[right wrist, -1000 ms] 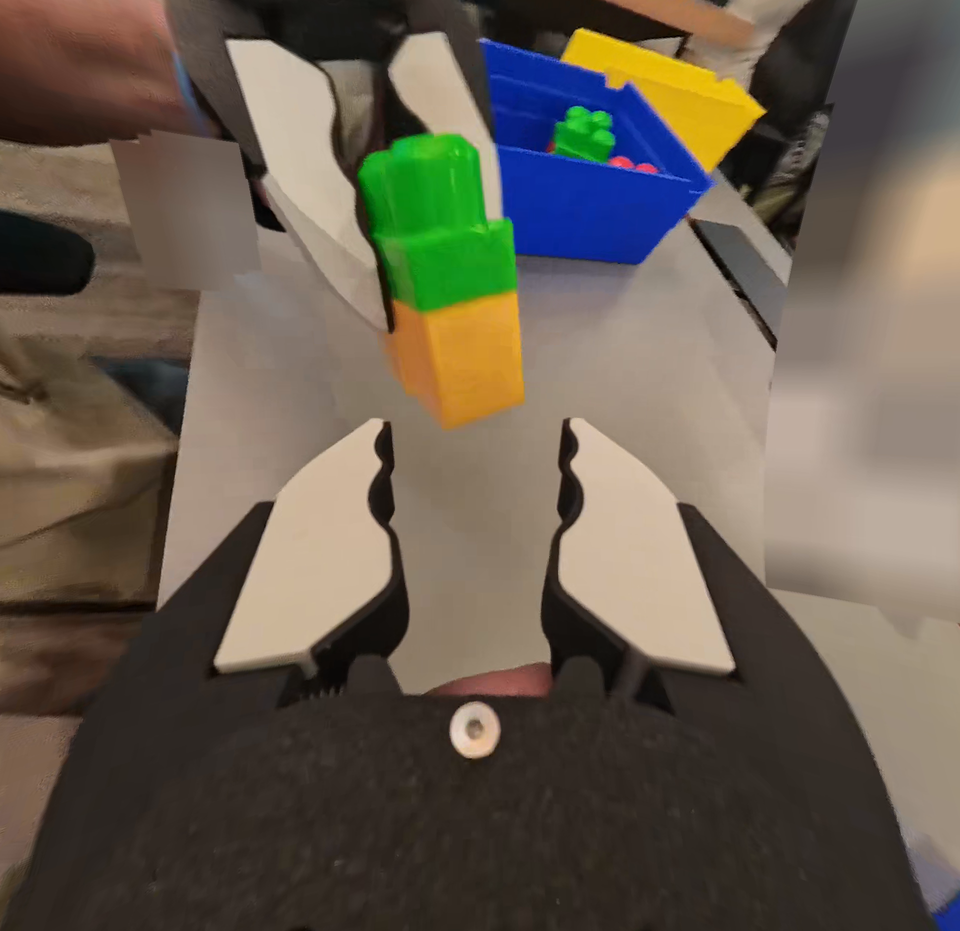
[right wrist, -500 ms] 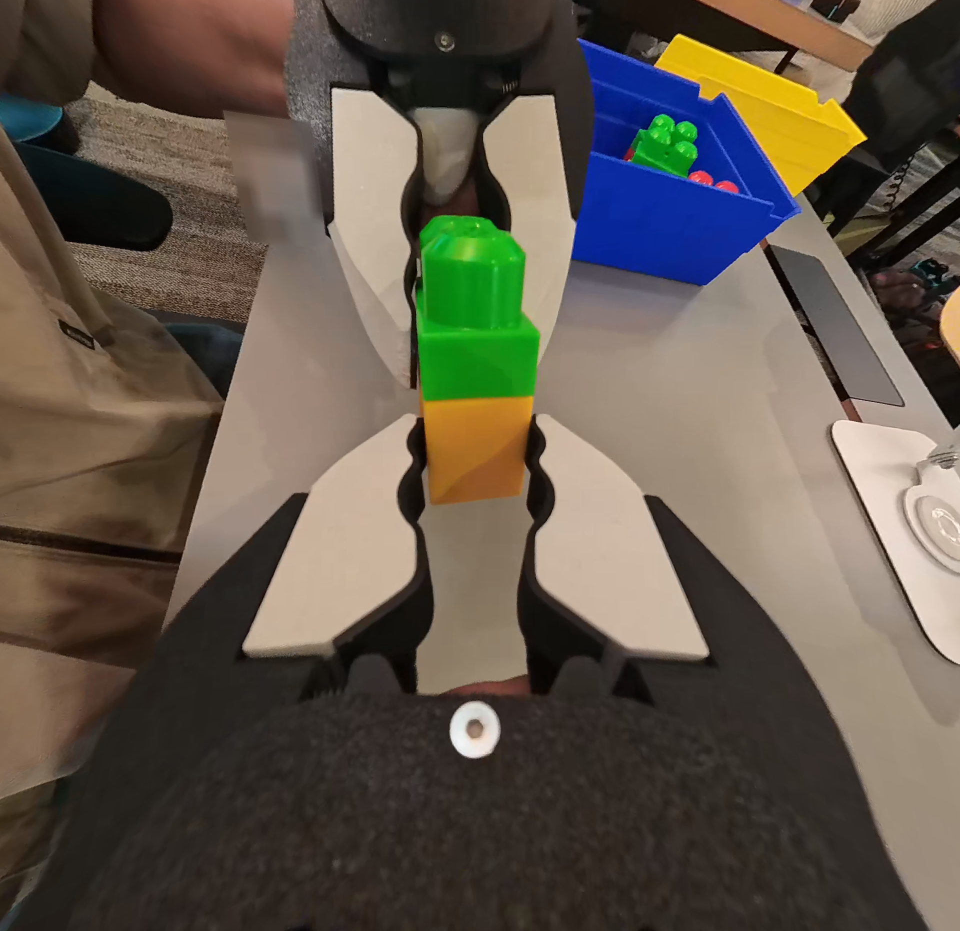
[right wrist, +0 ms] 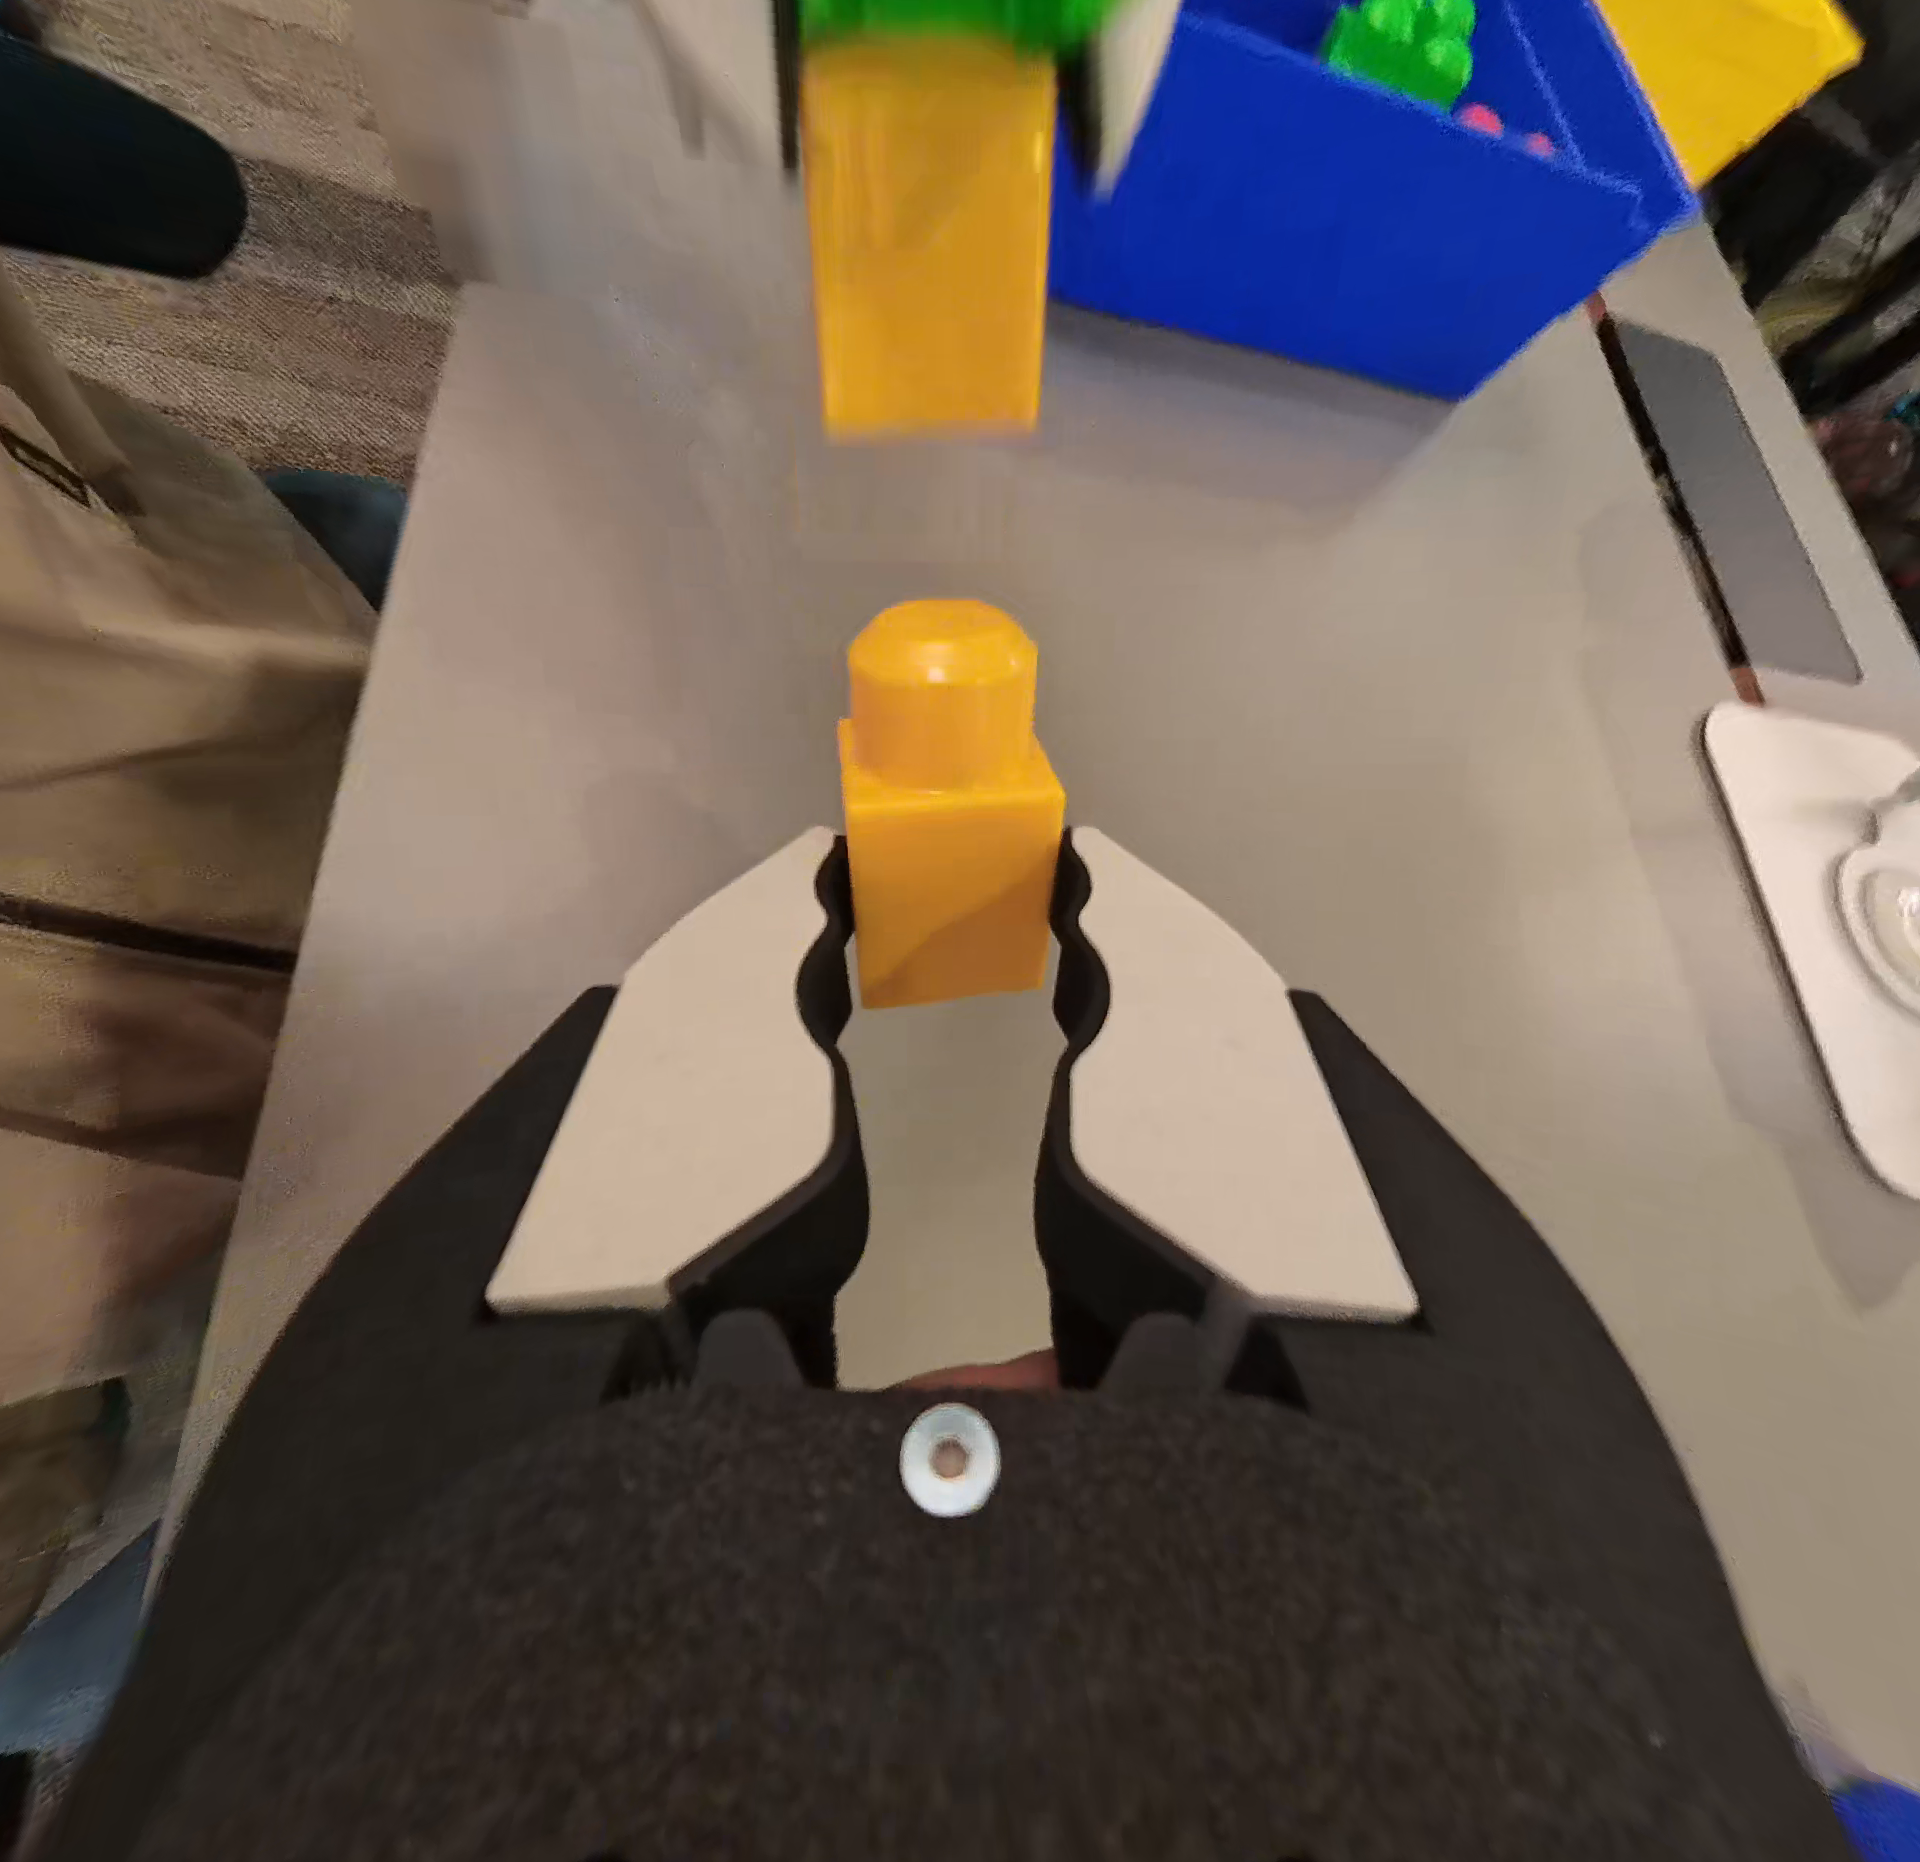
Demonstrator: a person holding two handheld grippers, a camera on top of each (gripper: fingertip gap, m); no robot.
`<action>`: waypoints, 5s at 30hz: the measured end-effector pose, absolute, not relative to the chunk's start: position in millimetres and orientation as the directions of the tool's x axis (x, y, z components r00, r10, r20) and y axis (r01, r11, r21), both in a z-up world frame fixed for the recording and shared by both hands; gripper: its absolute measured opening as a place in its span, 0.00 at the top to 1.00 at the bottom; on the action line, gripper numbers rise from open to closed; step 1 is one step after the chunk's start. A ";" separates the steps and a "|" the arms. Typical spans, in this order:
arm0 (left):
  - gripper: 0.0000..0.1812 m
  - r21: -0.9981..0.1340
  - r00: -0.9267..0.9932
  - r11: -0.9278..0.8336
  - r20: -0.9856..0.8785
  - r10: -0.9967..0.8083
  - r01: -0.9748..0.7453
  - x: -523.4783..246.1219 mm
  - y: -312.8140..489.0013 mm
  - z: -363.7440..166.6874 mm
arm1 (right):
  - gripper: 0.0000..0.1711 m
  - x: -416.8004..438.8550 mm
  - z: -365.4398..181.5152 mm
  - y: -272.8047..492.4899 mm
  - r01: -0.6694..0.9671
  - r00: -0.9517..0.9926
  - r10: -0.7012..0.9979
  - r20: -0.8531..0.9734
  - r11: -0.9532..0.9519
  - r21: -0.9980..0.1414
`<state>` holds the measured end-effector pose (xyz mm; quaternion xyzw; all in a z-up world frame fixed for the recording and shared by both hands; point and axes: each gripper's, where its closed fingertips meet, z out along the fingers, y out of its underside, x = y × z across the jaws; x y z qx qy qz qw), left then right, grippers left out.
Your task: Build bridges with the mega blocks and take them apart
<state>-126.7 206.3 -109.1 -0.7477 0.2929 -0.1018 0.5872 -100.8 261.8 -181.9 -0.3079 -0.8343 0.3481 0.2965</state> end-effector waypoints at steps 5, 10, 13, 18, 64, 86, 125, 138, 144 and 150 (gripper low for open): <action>0.80 -0.936 0.830 -0.137 -0.211 -0.516 -0.323 -141.1 194.1 -99.6 | 0.79 -90.2 -198.8 286.3 0.375 -0.567 0.790 0.233 0.499 -0.781; 0.80 -0.940 0.900 -0.170 -0.214 -0.380 -0.296 -164.4 207.0 -93.2 | 0.78 -100.9 -157.8 293.0 0.298 -0.411 0.852 0.325 0.462 -0.835; 0.80 -0.953 0.974 -0.220 -0.181 -0.139 -0.209 -191.3 213.8 -93.6 | 0.78 -103.6 -127.8 308.5 0.260 -0.157 0.912 0.379 0.408 -0.875; 0.80 -0.971 0.972 -0.237 -0.073 0.225 -0.019 -215.5 200.4 -121.8 | 0.78 -87.4 -129.5 323.9 0.208 0.246 0.947 0.205 0.155 -0.966; 0.80 -0.940 0.932 -0.270 0.107 0.345 0.208 -198.3 186.1 -186.3 | 0.78 85.4 -242.5 627.6 0.819 0.546 0.812 0.205 -0.466 -0.334; 0.80 -0.937 0.936 -0.307 0.054 0.348 0.168 -207.5 184.6 -183.8 | 0.65 -26.0 -69.0 399.0 0.203 0.359 0.915 0.187 0.119 -0.972; 0.80 -0.920 0.767 -0.223 -0.117 -0.631 -0.324 -113.0 238.3 -109.9 | 0.63 -128.6 -140.6 230.7 0.226 -0.562 0.781 0.272 0.461 -0.858; 0.80 -0.891 0.705 -0.200 -0.167 -0.689 -0.407 -92.6 241.7 -137.1 | 0.79 -122.7 -168.2 228.3 0.240 -0.609 0.753 0.251 0.476 -0.846; 0.80 -0.868 0.700 -0.183 -0.230 -0.677 -0.462 -95.9 238.1 -129.6 | 0.79 -122.3 -174.3 235.8 0.261 -0.613 0.734 0.294 0.539 -0.801; 0.80 -0.907 0.771 -0.153 -0.233 -0.593 -0.392 -131.2 220.6 -88.2 | 0.79 -105.7 -202.6 274.3 0.362 -0.539 0.798 0.269 0.508 -0.782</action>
